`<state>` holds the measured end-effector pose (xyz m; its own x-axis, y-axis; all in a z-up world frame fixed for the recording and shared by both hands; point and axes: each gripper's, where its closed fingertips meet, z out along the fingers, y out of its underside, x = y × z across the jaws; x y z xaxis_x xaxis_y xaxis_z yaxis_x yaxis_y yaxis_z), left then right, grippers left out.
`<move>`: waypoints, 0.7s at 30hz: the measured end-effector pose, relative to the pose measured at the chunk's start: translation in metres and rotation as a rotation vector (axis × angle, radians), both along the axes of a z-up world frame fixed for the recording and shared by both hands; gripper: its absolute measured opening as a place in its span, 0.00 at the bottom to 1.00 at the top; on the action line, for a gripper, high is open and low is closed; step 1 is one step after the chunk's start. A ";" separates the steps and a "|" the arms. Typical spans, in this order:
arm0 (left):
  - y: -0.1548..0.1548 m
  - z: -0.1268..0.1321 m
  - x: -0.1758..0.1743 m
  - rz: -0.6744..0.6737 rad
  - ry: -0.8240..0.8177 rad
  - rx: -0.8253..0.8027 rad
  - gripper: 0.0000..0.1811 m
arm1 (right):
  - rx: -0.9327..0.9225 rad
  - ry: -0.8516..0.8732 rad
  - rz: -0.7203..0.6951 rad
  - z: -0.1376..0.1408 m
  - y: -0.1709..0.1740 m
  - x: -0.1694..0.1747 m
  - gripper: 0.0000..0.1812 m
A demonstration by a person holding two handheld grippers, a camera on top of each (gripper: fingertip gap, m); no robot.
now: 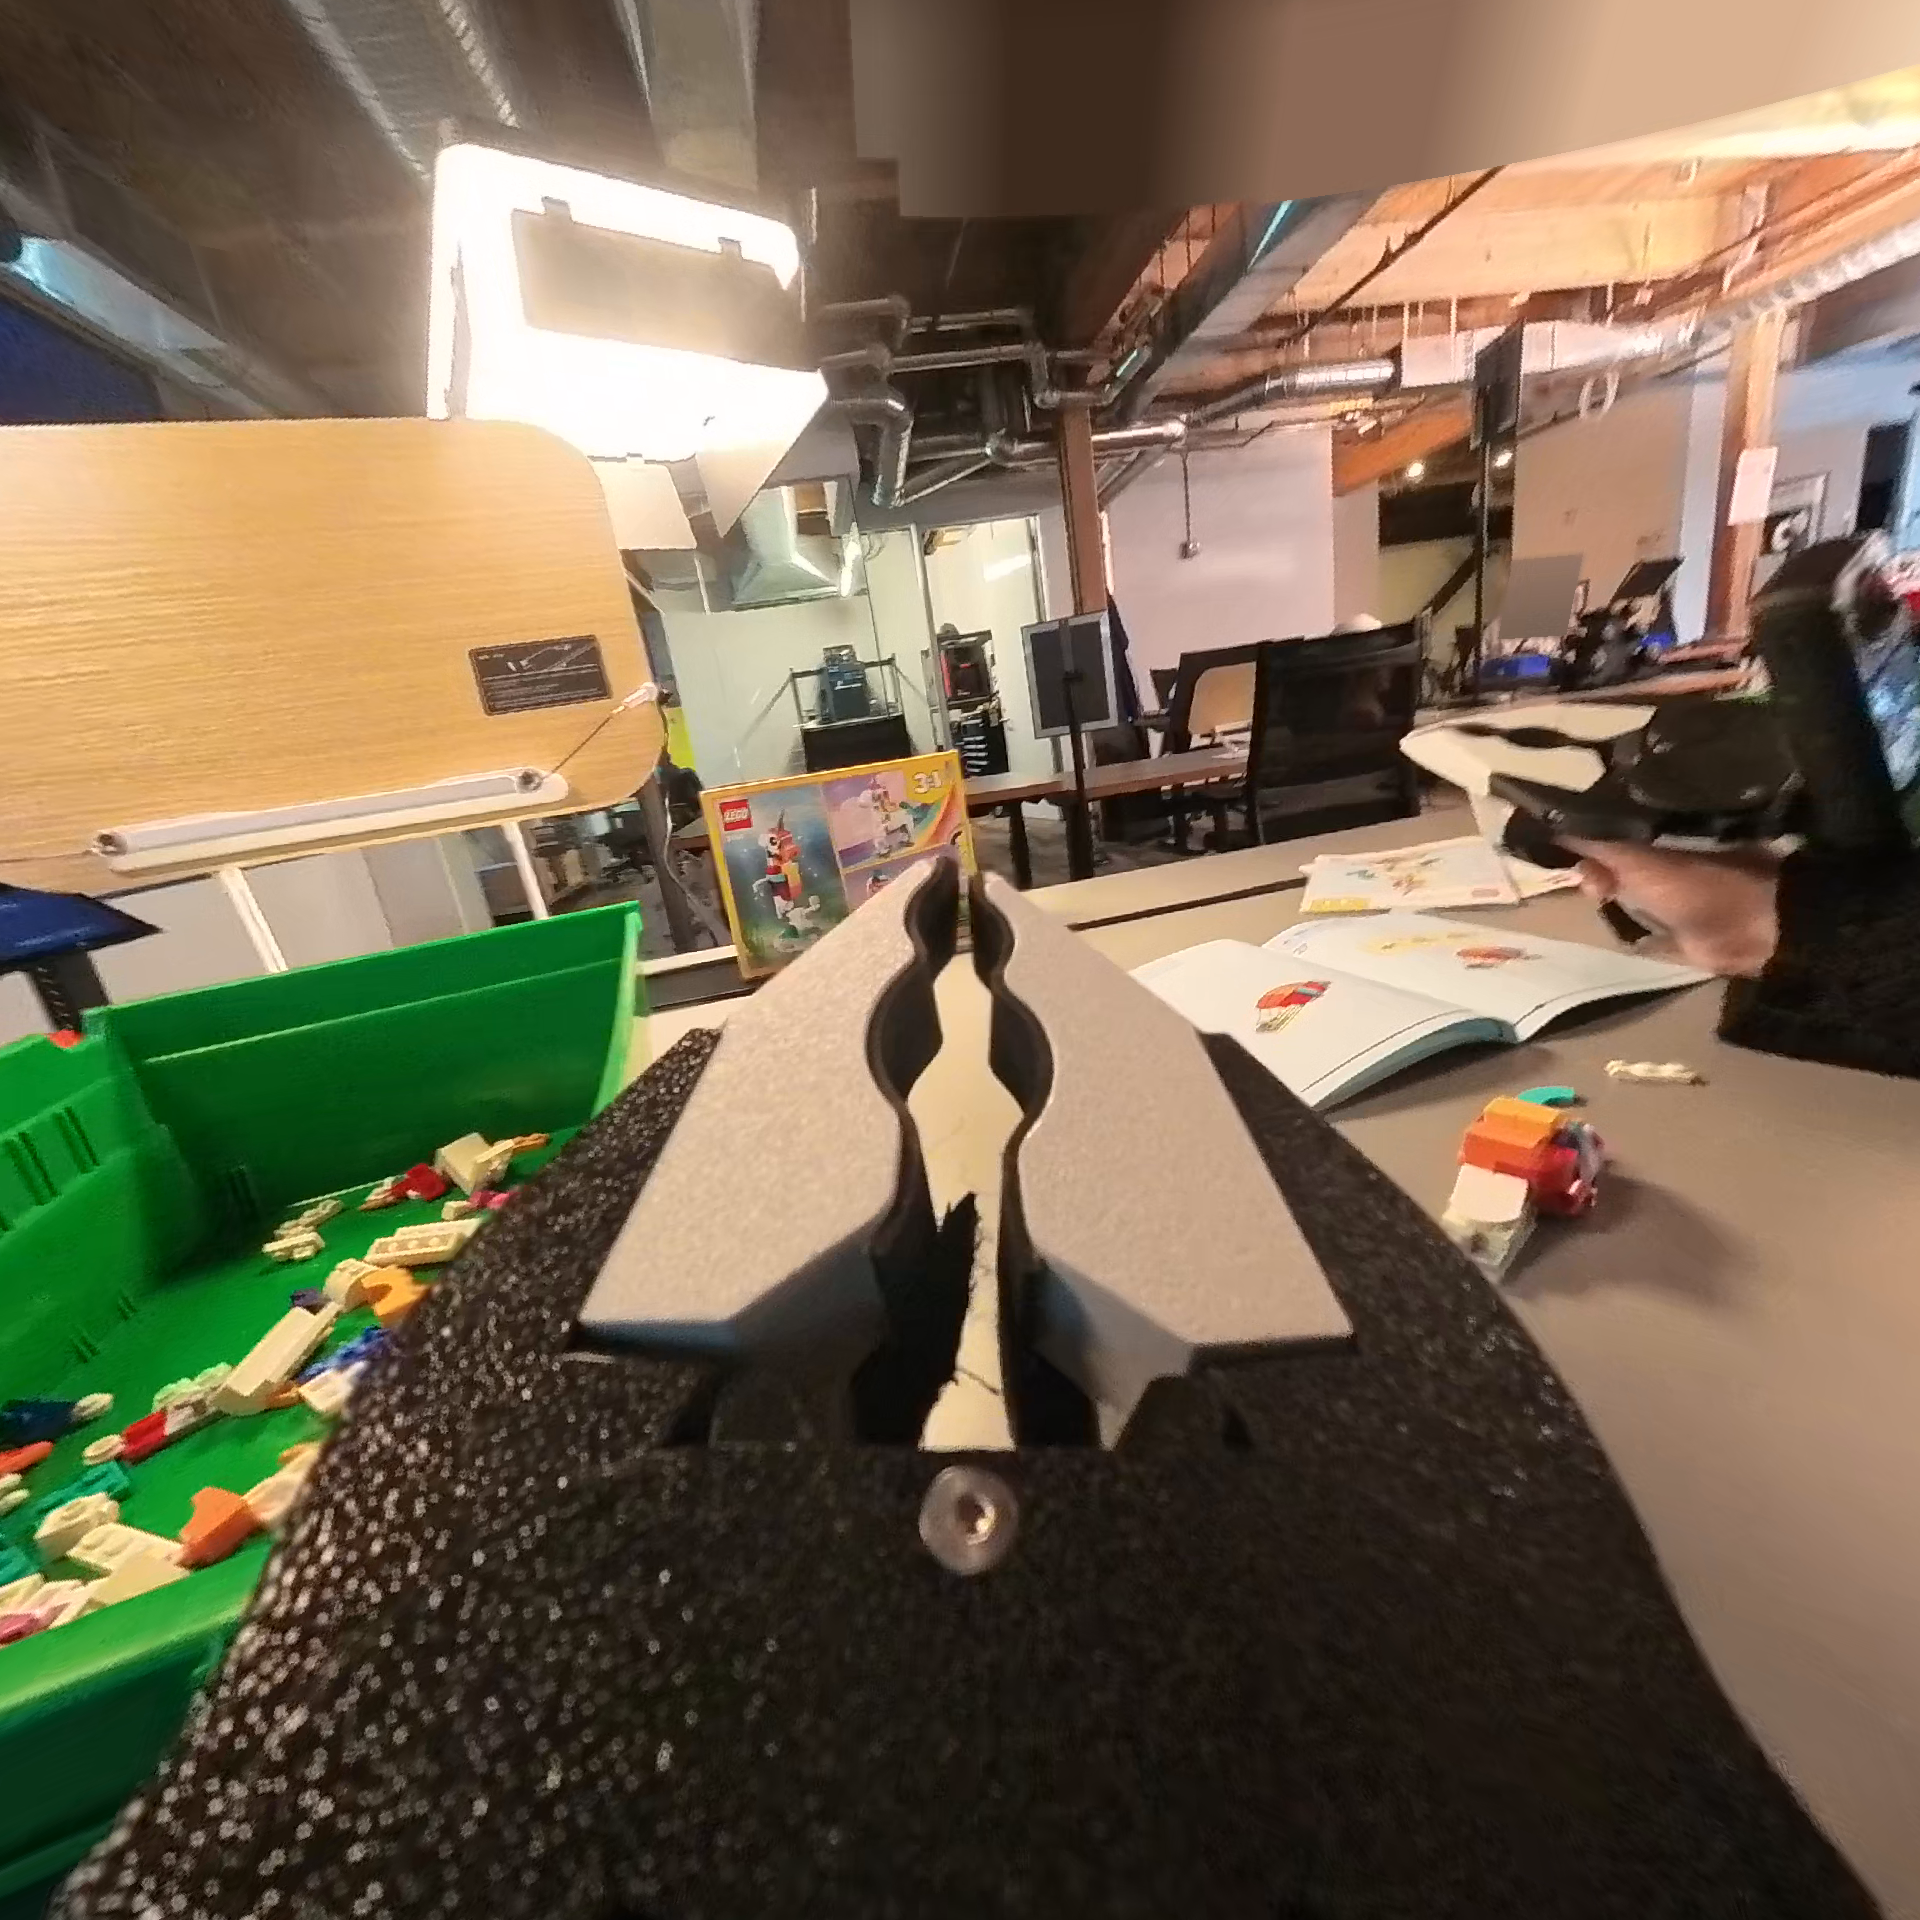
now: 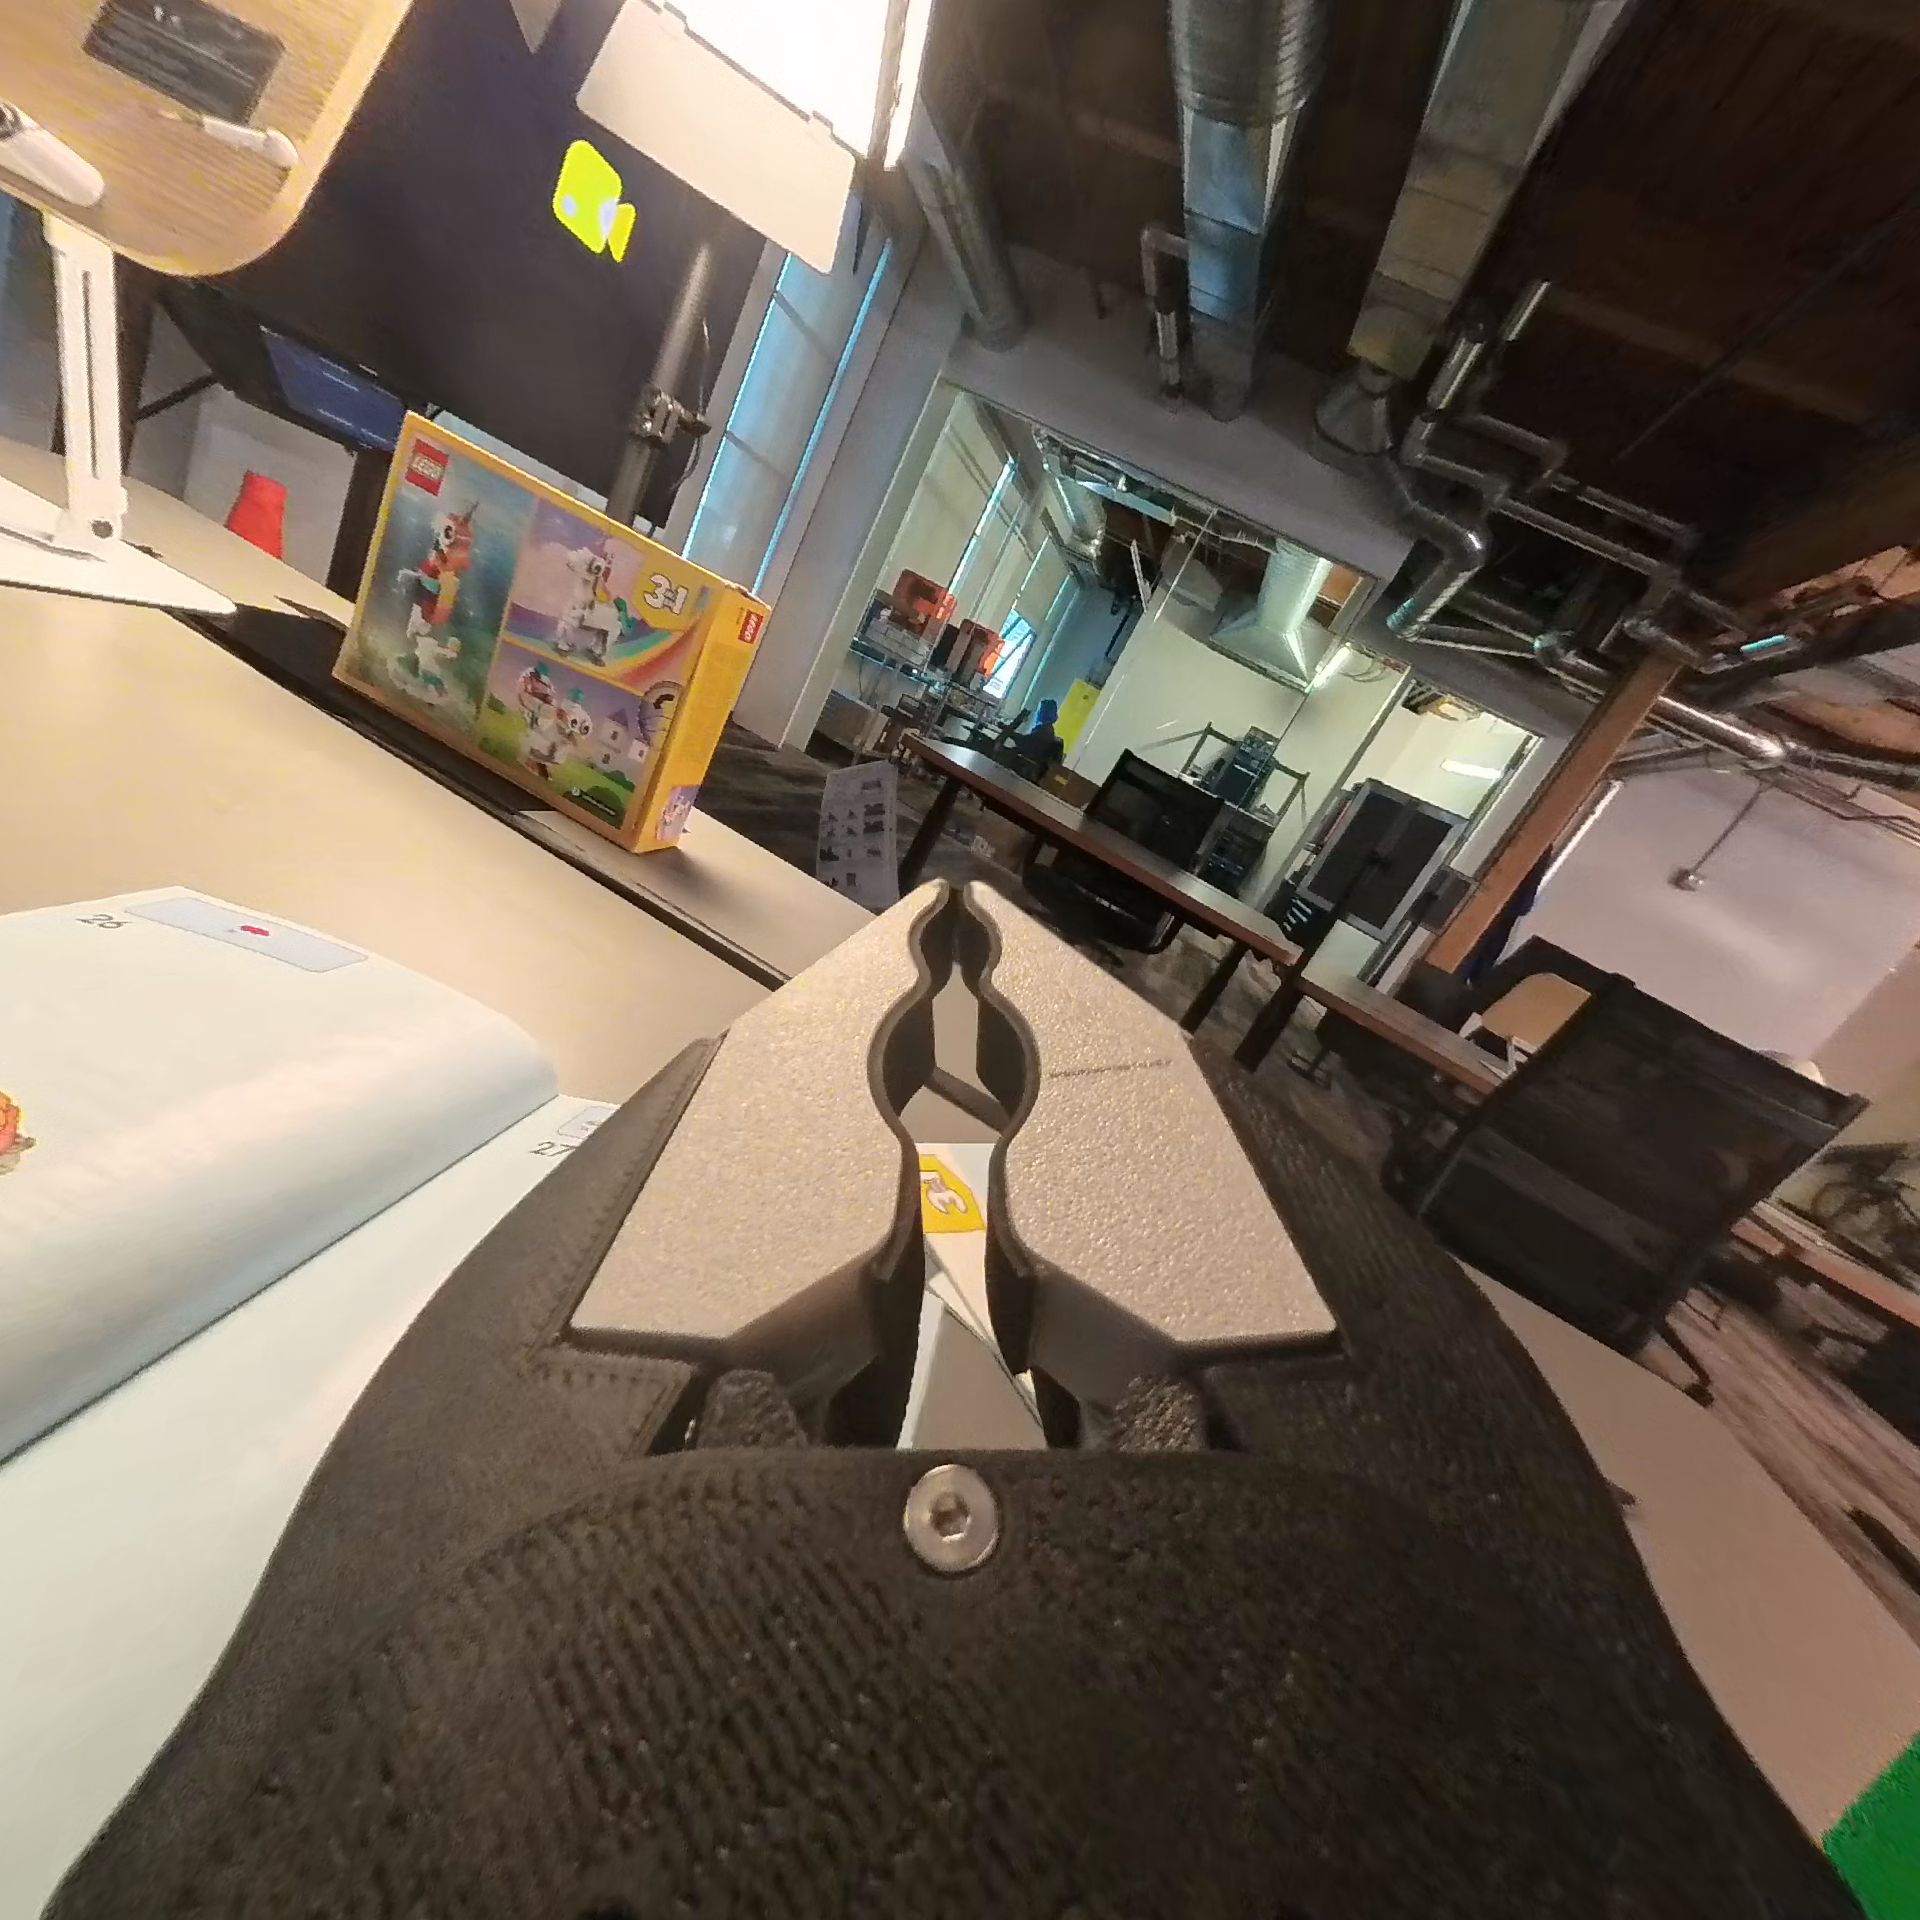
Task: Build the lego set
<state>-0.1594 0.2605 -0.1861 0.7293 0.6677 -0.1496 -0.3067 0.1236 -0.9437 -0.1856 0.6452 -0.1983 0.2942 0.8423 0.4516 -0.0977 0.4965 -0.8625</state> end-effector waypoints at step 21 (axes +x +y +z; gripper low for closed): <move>-0.132 0.051 0.005 0.322 0.201 -0.137 0.00 | 0.030 -0.034 -0.058 -0.005 0.007 -0.006 0.00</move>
<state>-0.1548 0.1281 -0.1354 0.4327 0.8215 -0.3713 -0.4898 -0.1316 -0.8619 -0.1912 0.6523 -0.2034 0.3263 0.8100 0.4873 -0.0390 0.5266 -0.8492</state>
